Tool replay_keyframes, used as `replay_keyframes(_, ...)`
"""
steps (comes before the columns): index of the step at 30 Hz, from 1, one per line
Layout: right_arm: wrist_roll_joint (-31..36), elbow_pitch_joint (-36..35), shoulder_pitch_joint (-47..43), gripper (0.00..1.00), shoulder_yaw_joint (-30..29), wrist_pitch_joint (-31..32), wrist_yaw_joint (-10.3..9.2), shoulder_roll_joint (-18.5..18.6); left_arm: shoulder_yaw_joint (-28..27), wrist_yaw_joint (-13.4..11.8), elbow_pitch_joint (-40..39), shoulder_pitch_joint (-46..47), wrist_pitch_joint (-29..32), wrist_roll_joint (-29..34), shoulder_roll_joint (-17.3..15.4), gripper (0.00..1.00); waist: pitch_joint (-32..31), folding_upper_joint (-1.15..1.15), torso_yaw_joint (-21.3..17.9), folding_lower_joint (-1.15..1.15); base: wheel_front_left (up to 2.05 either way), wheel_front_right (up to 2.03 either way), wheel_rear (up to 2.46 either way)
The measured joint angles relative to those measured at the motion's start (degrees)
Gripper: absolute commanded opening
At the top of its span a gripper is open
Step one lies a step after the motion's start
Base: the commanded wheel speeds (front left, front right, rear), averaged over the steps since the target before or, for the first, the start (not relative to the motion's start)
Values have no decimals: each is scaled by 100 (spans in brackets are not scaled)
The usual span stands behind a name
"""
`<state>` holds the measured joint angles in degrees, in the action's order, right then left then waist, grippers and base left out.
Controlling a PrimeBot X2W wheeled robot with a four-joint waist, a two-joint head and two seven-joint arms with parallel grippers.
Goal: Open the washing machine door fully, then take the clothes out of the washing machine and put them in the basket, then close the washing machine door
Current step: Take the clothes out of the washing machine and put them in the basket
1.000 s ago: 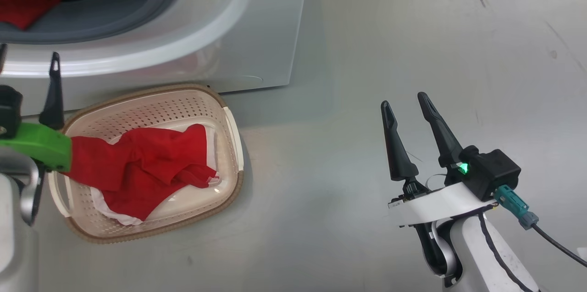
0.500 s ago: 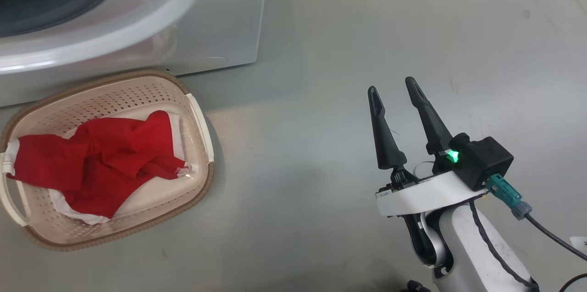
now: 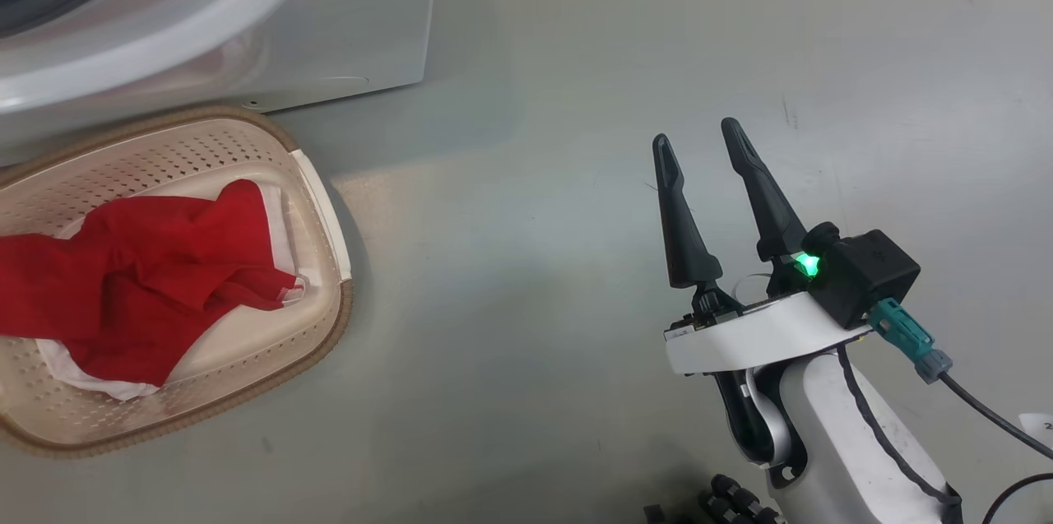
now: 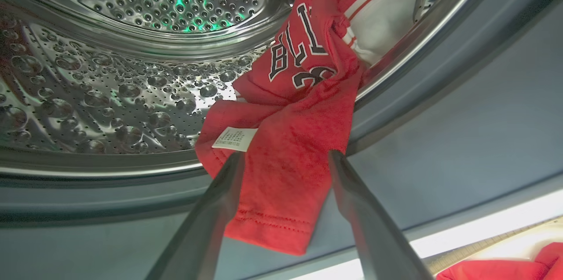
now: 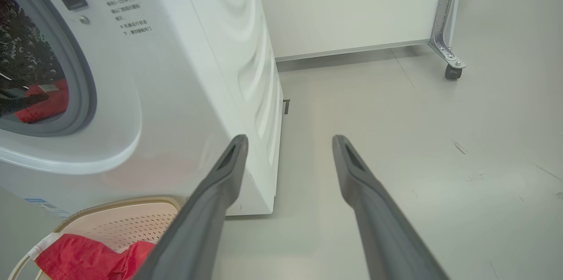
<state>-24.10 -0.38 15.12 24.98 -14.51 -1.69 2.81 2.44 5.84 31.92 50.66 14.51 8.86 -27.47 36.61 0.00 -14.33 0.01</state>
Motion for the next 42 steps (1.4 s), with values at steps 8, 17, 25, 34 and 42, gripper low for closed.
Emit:
replay_keyframes(8,-9,-12,46,100,60,0,-57,0,138,1,358,329,260,165,-53,100,100,0,-44,0,0,0,0)
replay_keyframes(17,-55,-21,84,100,135,0,-100,0,100,1,723,615,372,174,-111,100,159,0,-90,0,0,0,0)
replay_keyframes(25,-57,-24,88,100,155,0,-145,0,32,1,1081,691,559,162,-113,100,193,0,-126,0,0,0,0)
replay_keyframes(34,-57,-23,119,100,170,0,-152,0,-73,-3,1361,867,590,34,-71,100,198,0,-126,0,0,0,0)
replay_keyframes(42,-57,-22,154,100,168,0,-156,0,-121,-7,1567,959,610,-63,-46,0,195,0,-103,0,0,0,0)
